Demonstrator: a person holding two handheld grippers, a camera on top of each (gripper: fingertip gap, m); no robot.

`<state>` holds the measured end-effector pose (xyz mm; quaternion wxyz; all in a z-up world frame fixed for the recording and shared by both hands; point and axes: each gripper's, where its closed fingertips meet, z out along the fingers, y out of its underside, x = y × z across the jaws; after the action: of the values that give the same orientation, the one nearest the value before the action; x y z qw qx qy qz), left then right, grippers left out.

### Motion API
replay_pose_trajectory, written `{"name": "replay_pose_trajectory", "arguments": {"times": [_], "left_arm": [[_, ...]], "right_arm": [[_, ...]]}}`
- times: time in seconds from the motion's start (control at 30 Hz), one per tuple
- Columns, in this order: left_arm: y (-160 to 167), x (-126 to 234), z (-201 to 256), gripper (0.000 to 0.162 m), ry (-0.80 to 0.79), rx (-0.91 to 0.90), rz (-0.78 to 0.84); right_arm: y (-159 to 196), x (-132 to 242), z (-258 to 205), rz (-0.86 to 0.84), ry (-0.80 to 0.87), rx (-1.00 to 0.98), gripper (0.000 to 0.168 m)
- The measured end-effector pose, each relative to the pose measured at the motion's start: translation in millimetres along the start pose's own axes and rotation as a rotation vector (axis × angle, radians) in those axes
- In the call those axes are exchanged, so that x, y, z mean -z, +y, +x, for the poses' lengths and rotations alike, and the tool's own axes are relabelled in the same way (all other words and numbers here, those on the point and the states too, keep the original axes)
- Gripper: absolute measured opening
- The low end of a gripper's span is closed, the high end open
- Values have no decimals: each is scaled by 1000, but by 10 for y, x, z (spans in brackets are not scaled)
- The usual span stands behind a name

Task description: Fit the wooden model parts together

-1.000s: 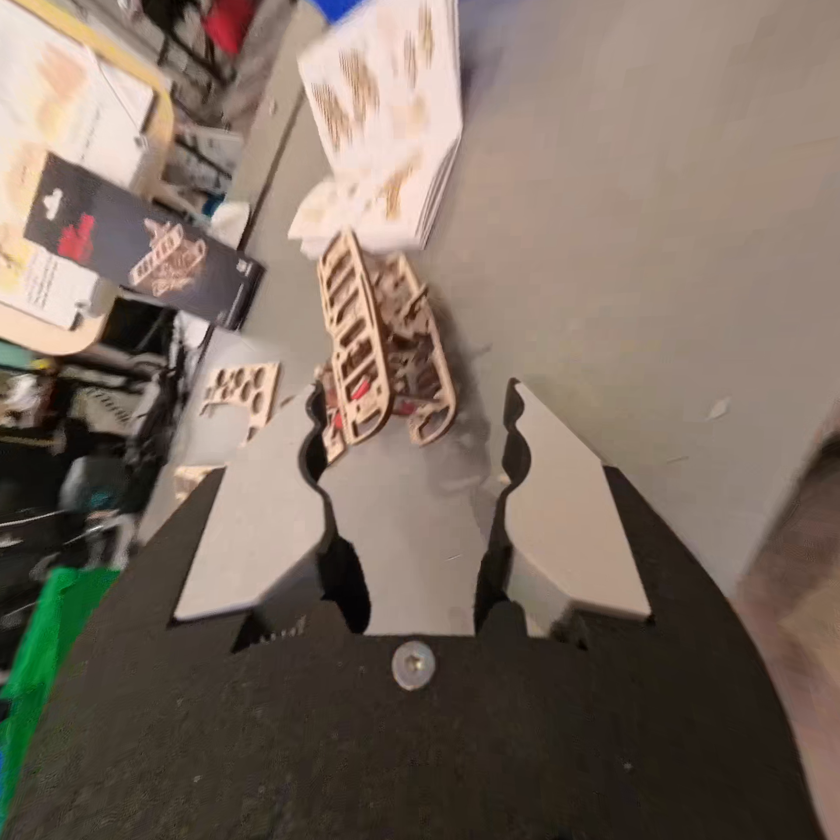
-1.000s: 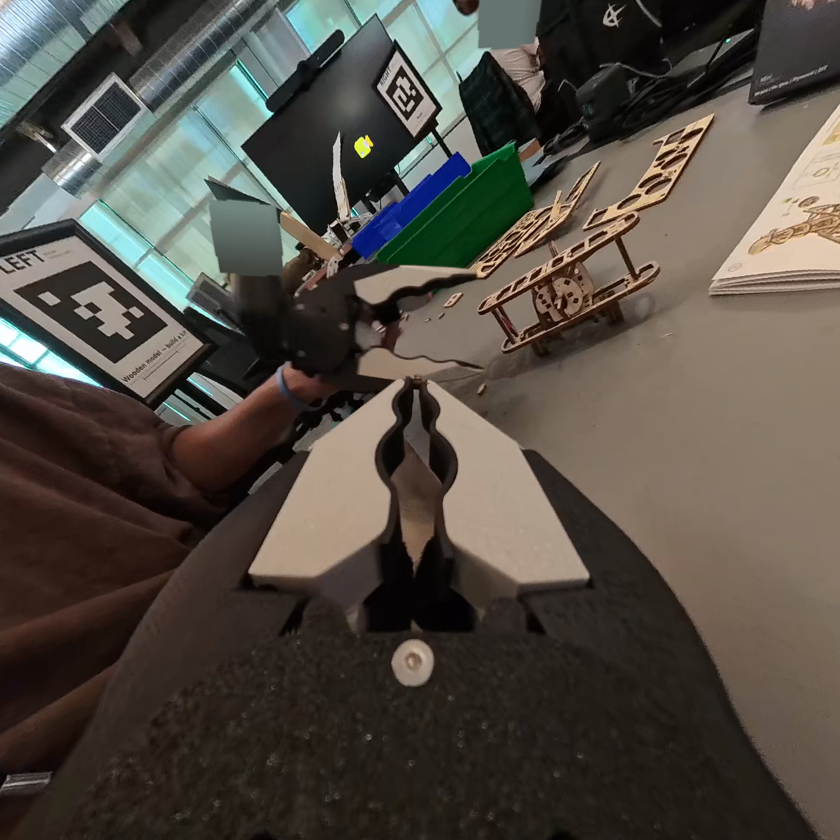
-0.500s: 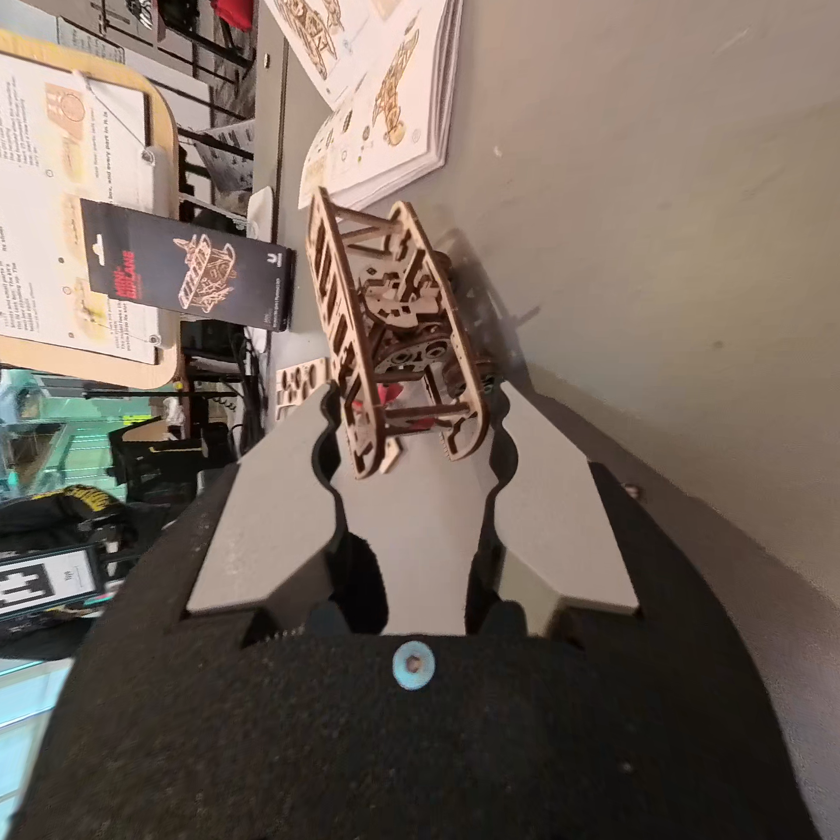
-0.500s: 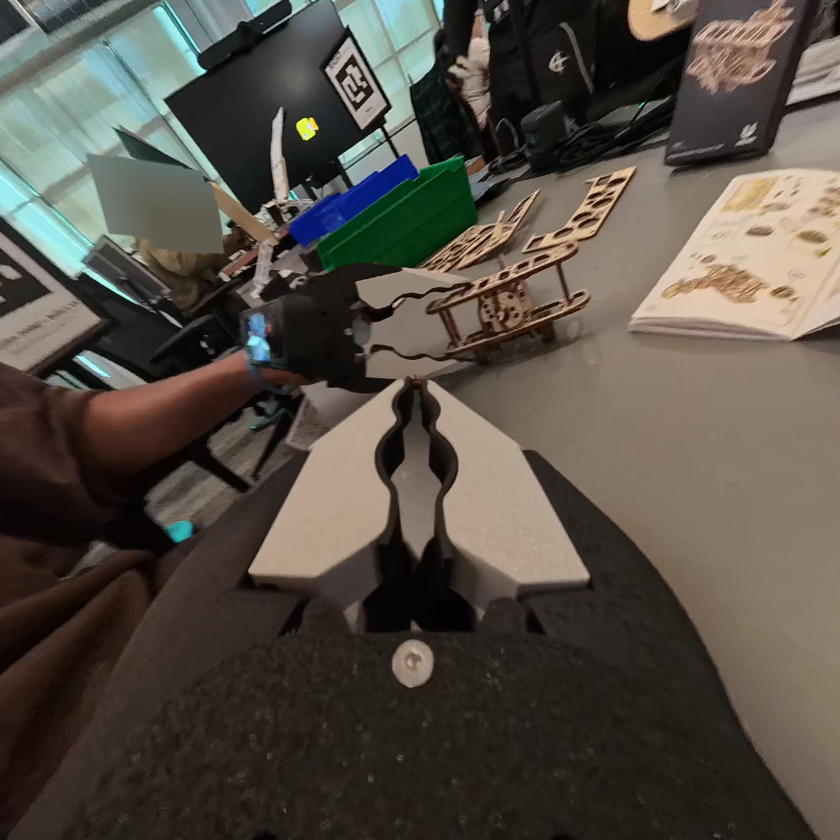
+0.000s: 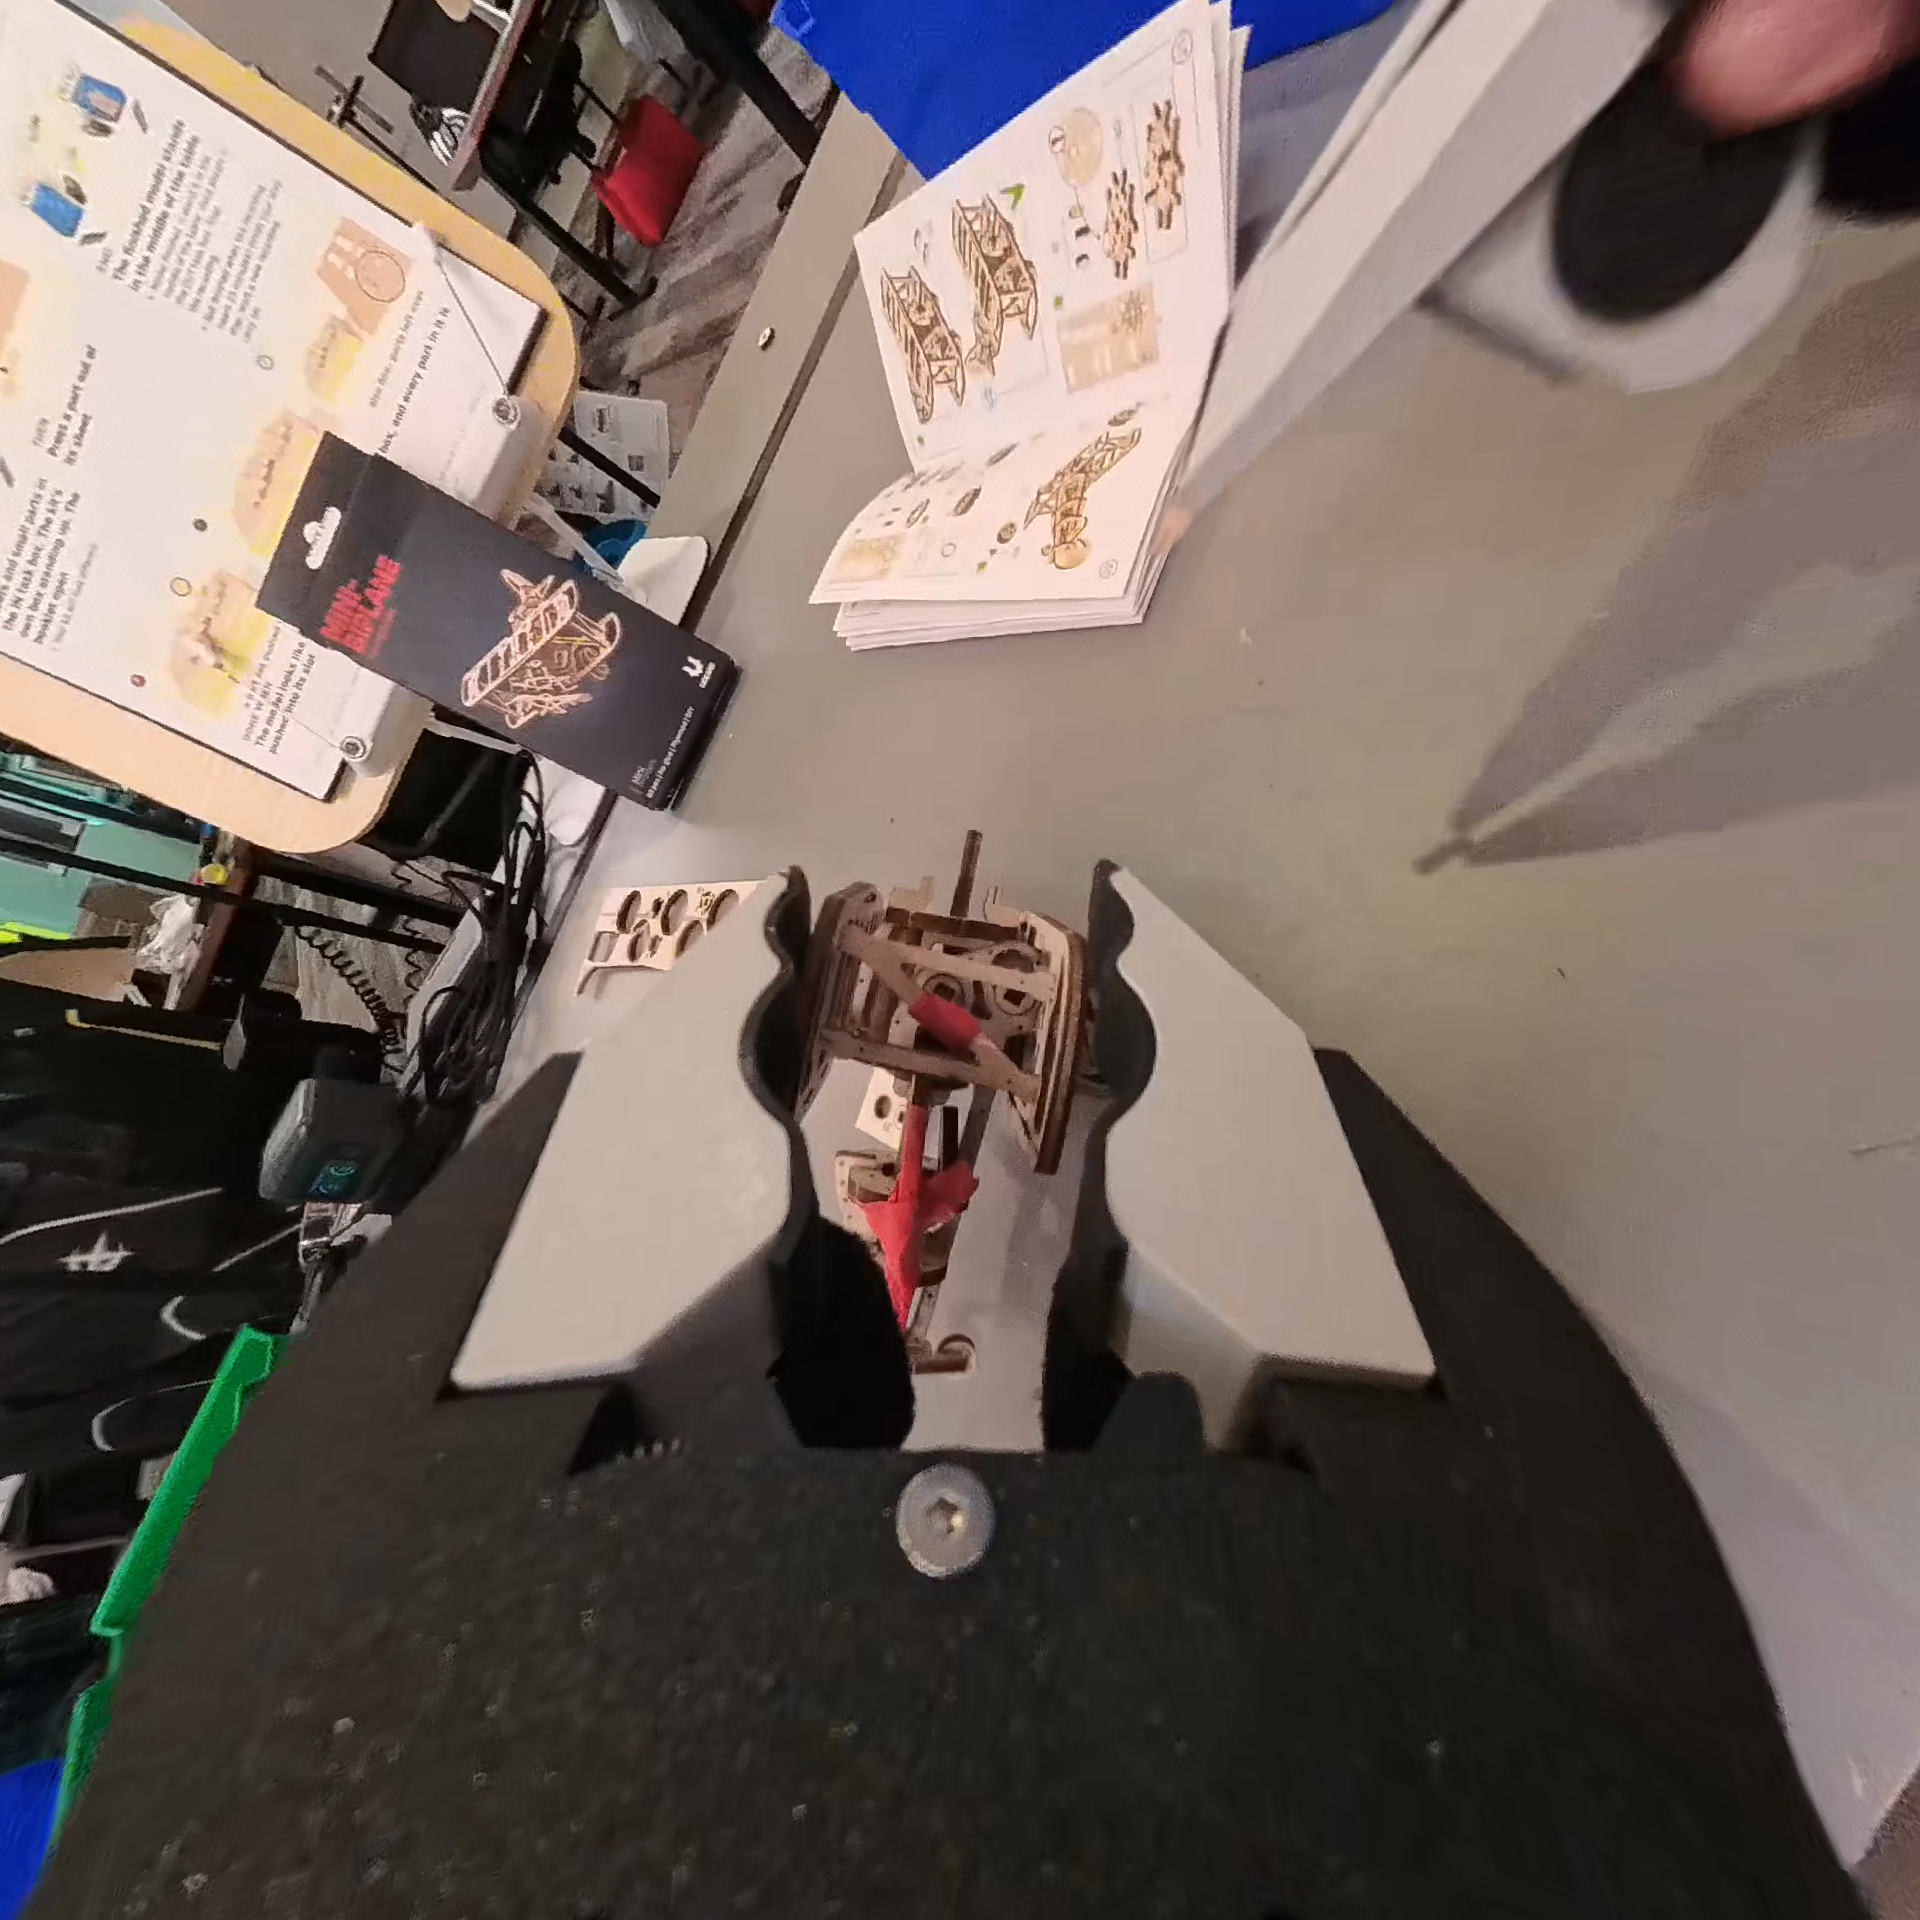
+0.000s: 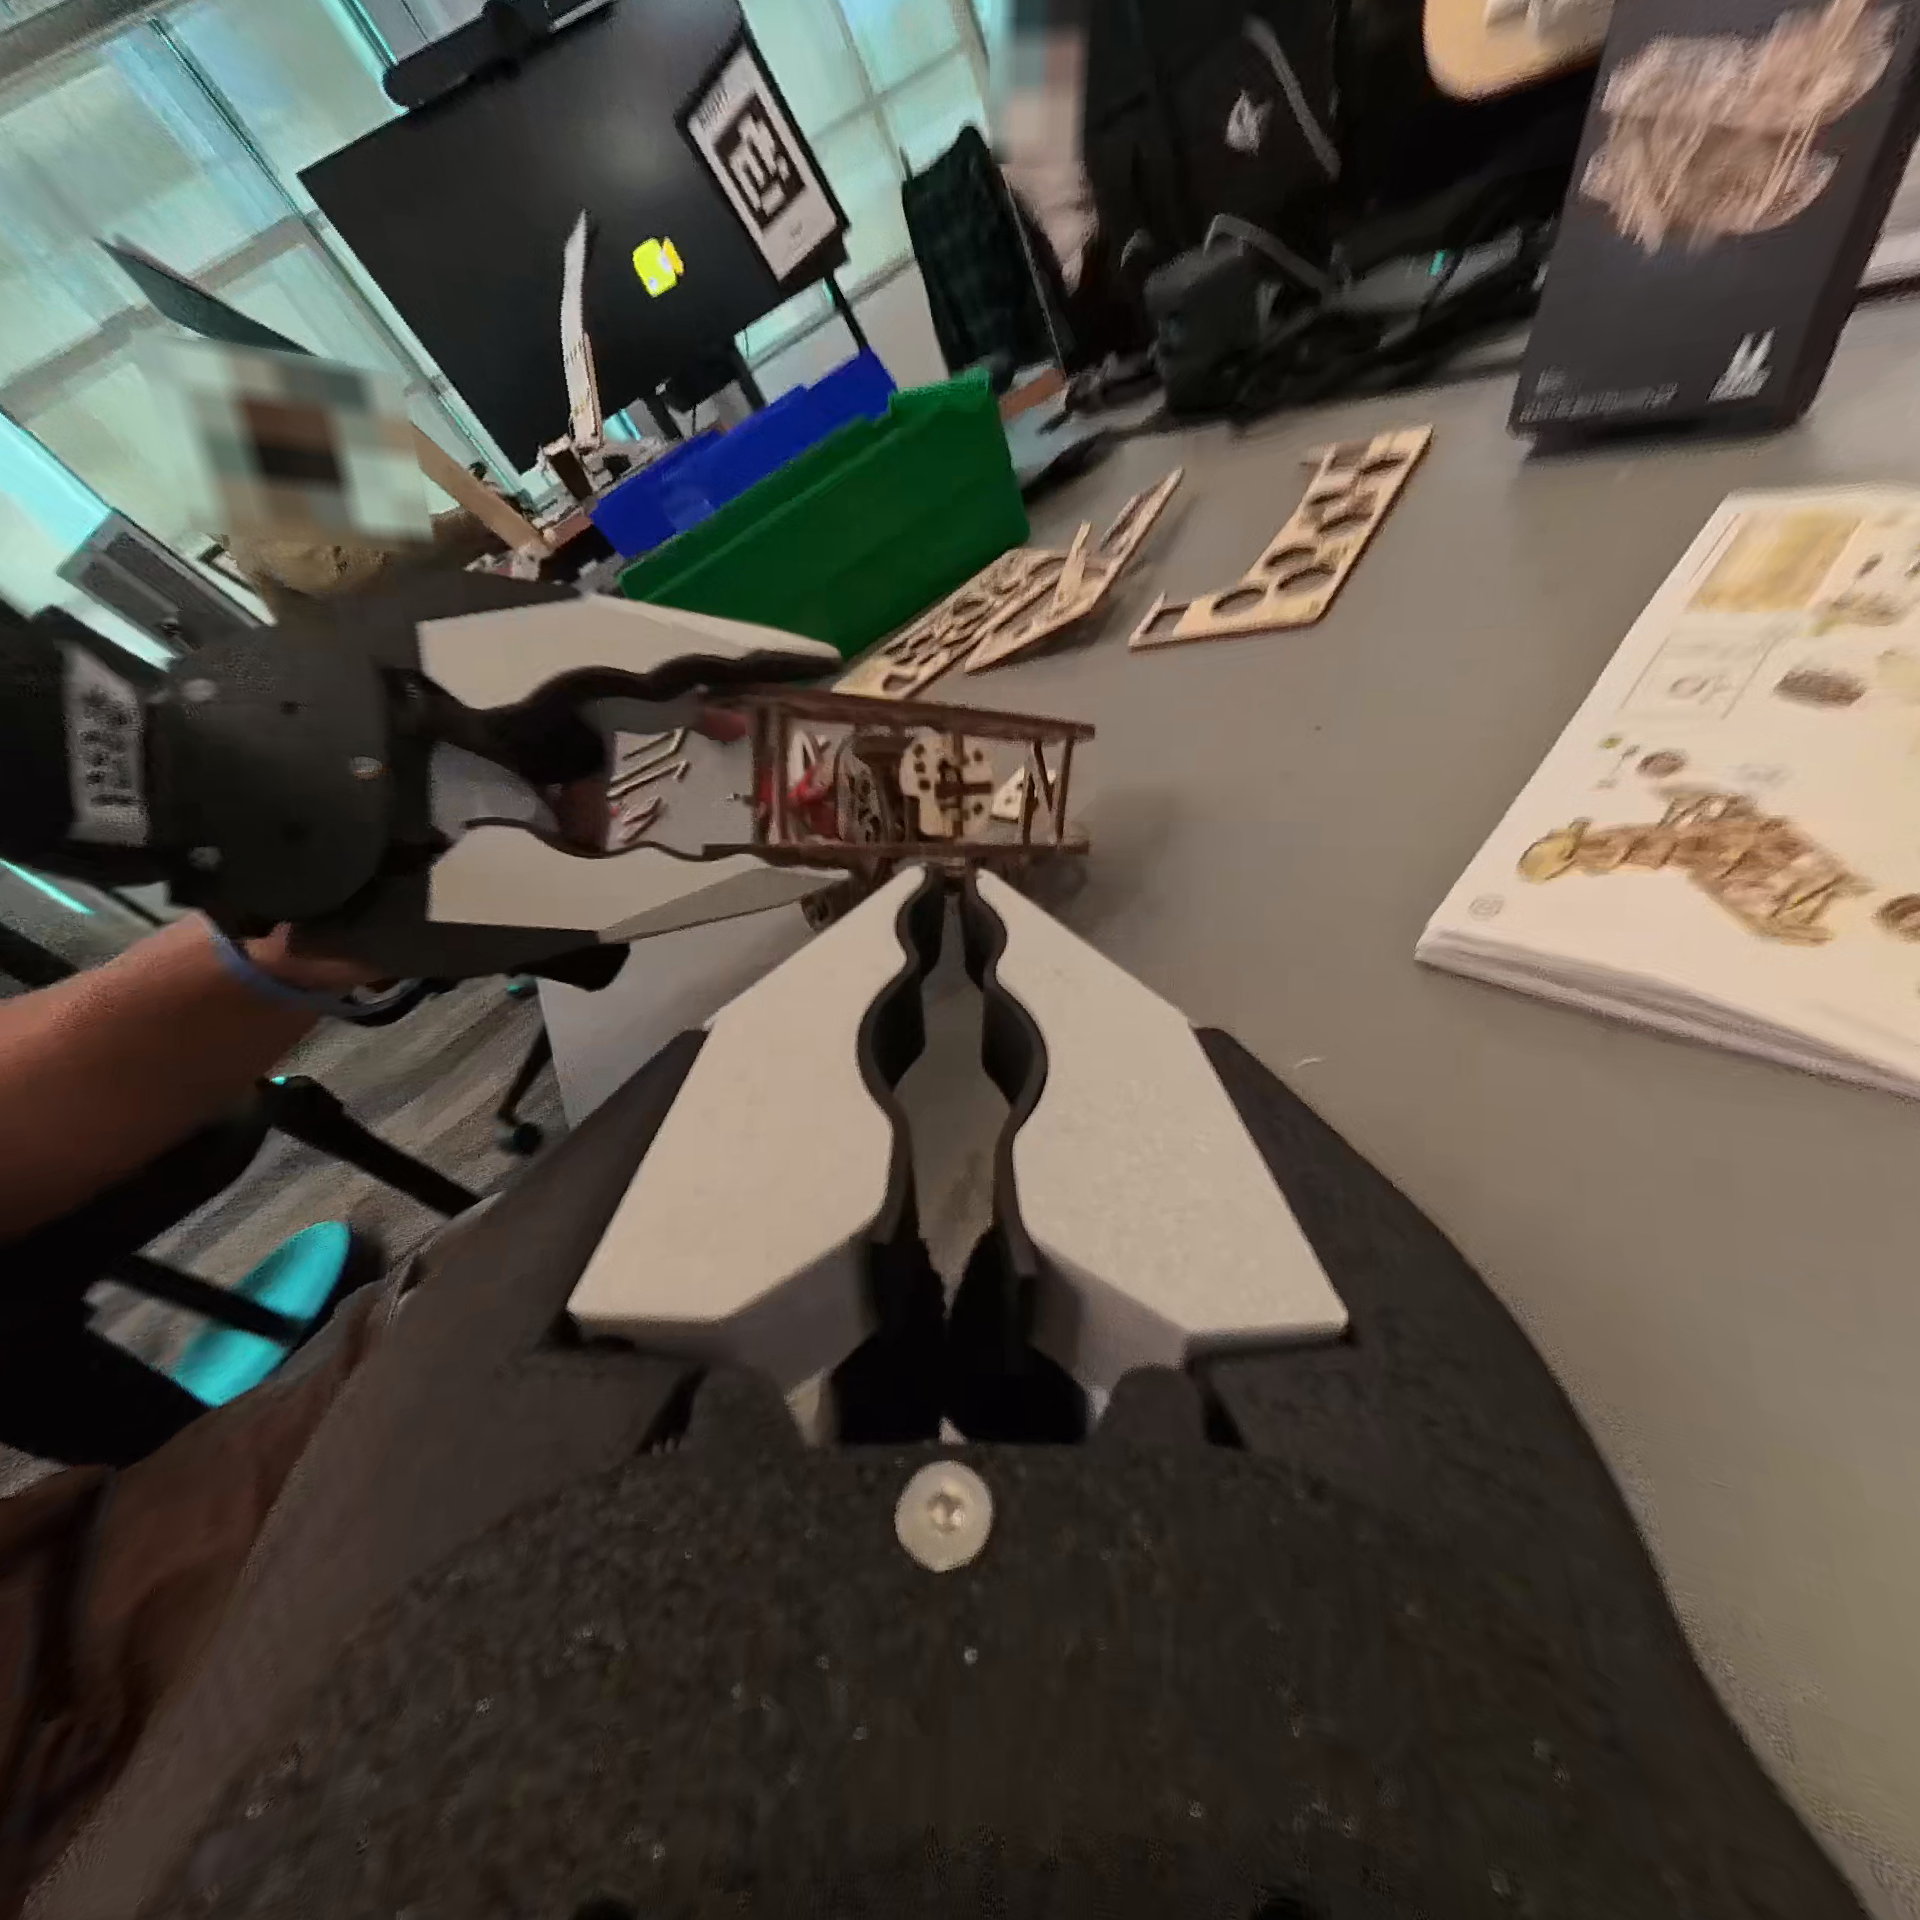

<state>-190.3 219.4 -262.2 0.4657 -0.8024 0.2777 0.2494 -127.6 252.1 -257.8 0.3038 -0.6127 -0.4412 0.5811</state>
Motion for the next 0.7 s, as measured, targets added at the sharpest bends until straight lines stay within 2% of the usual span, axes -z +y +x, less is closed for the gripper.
{"name": "replay_pose_trajectory", "arguments": {"times": [0.1,0.17,0.33,0.43,0.53,0.6,0.63,0.67,0.7], "left_arm": [[44,-2,44,49,-11,-50,-7],[99,19,89,40,-14,-63,-23],[211,64,272,50,11,-79,-71],[125,287,307,54,56,-4,-44],[37,645,195,49,186,141,-3],[154,758,-127,46,217,137,-60],[297,783,-174,47,308,112,-139],[536,803,-132,54,438,59,-274],[770,758,-173,58,489,-26,-395]], "right_arm": [[134,-115,36,-15,-39,-80,2],[179,-84,17,-19,-47,-101,2],[161,80,-19,-23,-46,-100,2],[77,204,-62,-8,-56,-99,2],[26,335,-85,-11,-47,-65,2],[16,395,-98,-20,-44,-49,2],[11,414,-106,-23,-45,-41,2],[8,425,-114,-27,-46,-33,2],[2,430,-121,-30,-46,-25,2]]}}
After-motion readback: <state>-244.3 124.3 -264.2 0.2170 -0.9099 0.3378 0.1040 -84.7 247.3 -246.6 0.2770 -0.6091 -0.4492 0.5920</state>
